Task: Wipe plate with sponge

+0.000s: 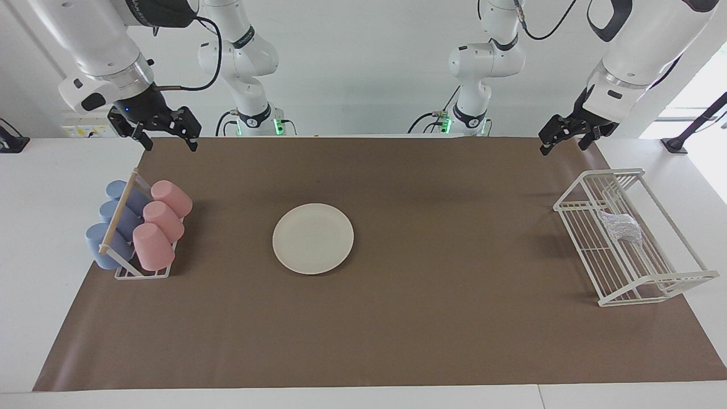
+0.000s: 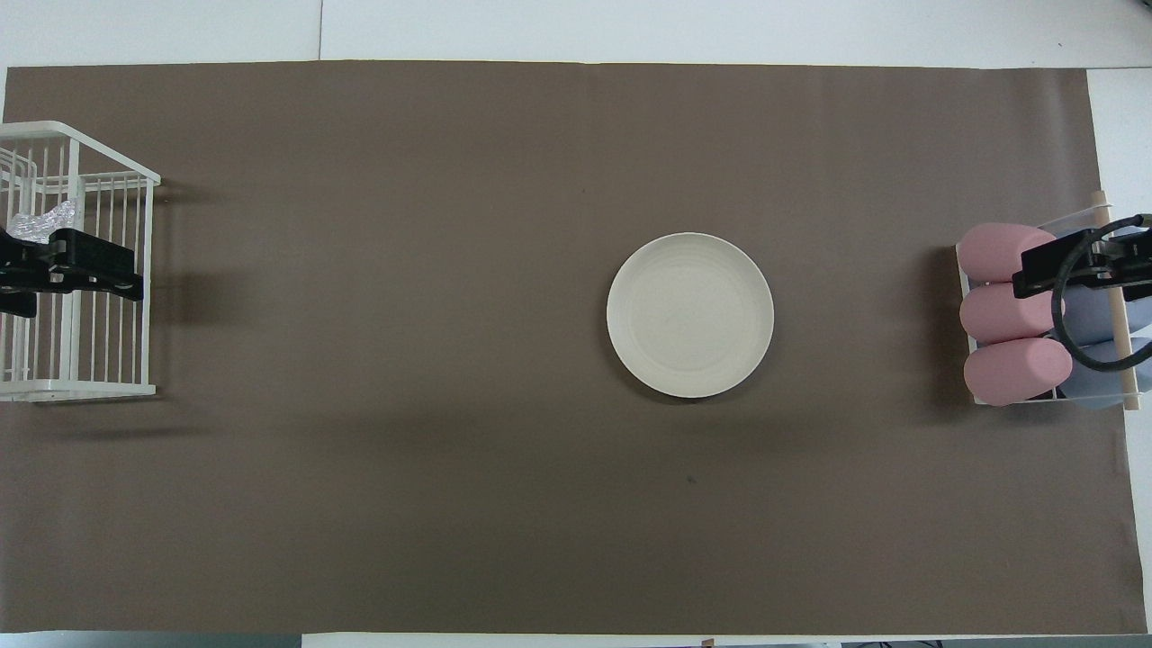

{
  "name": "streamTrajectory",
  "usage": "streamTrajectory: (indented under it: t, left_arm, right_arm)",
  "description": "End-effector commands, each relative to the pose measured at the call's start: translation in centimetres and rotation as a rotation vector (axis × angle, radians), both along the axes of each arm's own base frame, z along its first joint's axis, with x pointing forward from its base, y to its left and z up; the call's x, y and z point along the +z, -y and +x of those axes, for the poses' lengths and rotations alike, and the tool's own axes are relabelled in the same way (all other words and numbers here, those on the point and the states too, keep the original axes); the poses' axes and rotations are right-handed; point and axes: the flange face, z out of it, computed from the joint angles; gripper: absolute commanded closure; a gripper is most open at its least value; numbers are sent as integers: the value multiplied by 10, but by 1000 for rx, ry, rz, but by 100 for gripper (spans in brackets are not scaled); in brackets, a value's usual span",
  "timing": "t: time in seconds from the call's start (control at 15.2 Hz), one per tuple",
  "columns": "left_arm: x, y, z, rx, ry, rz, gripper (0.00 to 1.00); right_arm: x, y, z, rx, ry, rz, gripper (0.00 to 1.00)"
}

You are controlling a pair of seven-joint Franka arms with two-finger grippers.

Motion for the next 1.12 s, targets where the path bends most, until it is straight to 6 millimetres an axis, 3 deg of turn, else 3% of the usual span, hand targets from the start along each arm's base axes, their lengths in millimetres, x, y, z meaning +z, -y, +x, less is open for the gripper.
streamTrajectory:
  t: [0.0, 0.46, 0.59, 0.92, 1.05]
  left_arm:
    - [0, -4, -3, 6, 14, -6, 0]
    - [-2, -5, 0, 42, 38, -5, 0]
    - [-8, -6, -1, 43, 32, 107, 0]
    - [-47, 1, 14, -21, 15, 402, 0]
    - [-76, 5, 28, -78, 16, 526, 0]
  right_arm:
    - [3, -1, -1, -7, 4, -21, 0]
    - [2, -1, -1, -7, 2, -21, 0]
    - [2, -1, -1, -8, 2, -21, 0]
    - [-1, -2, -5, -80, -21, -23, 0]
    - [-1, -2, -6, -151, -21, -24, 0]
